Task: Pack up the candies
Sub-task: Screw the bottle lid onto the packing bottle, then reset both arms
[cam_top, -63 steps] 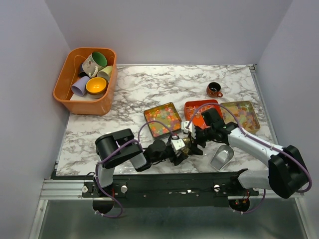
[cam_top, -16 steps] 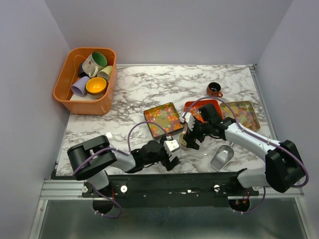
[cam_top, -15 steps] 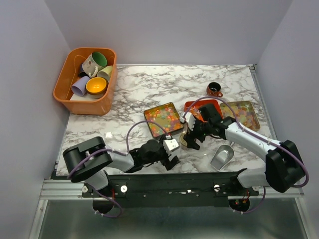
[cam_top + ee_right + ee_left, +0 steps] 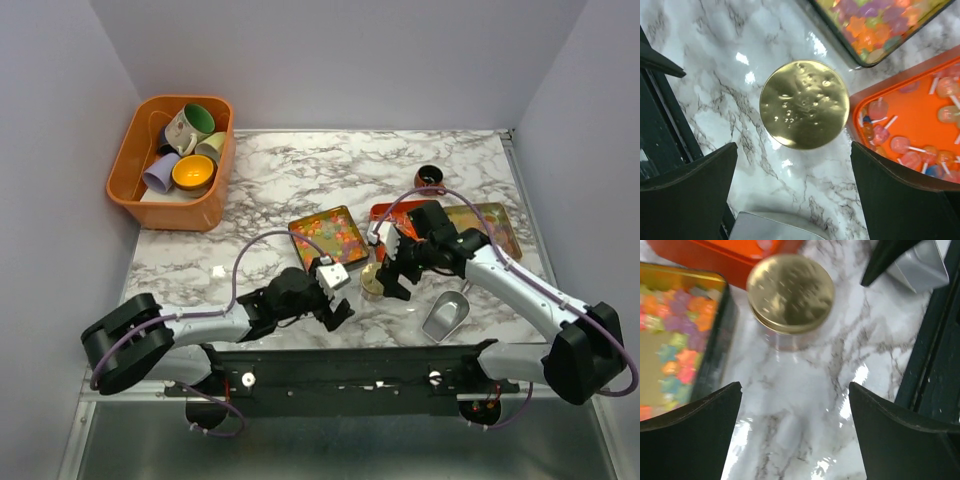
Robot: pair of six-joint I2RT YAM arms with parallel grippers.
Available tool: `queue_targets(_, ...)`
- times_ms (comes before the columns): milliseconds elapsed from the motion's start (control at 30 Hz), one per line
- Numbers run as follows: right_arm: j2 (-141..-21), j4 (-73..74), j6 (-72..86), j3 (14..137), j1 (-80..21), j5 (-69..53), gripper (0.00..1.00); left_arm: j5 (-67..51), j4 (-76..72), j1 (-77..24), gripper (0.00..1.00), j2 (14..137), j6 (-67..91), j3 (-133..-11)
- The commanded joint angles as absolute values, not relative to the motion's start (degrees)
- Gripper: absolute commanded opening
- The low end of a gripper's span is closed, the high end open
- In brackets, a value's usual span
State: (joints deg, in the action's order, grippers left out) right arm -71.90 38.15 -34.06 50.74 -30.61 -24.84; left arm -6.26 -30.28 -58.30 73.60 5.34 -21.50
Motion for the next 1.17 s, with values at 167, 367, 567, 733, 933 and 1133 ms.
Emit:
queue_targets(167, -64.69, 37.10, -14.24, 63.27, -25.41, -18.98, 1.00, -0.44, 1.47, -41.88, 0.99, 67.31, 0.36, -43.92)
queue_targets(367, -62.67, 34.01, -7.22, 64.77, -21.01, -2.31, 1.00, 1.41, 5.45, -25.68, 0.99, 70.13, -1.58, -55.62)
queue_targets(567, -58.54, 34.72, -7.47, 64.69, -19.86, 9.74, 1.00, 3.08, 1.58, -17.76, 0.99, 68.30, -2.55, -57.39)
queue_targets(733, -52.13, 34.54, -9.40, 60.65, -19.34, 13.27, 1.00, 1.50, 3.95, -15.03, 0.99, 65.57, -2.72, -55.65)
queue_targets(933, -49.22, 34.36, -9.41, 58.98, -14.34, 12.39, 1.00, 0.09, 4.66, -14.15, 0.99, 62.32, -0.18, -51.43)
queue_targets(1133, -47.99, 35.68, -9.05, 59.33, -12.13, 9.76, 1.00, -3.33, 4.75, -13.97, 0.99, 60.73, -1.48, -49.84)
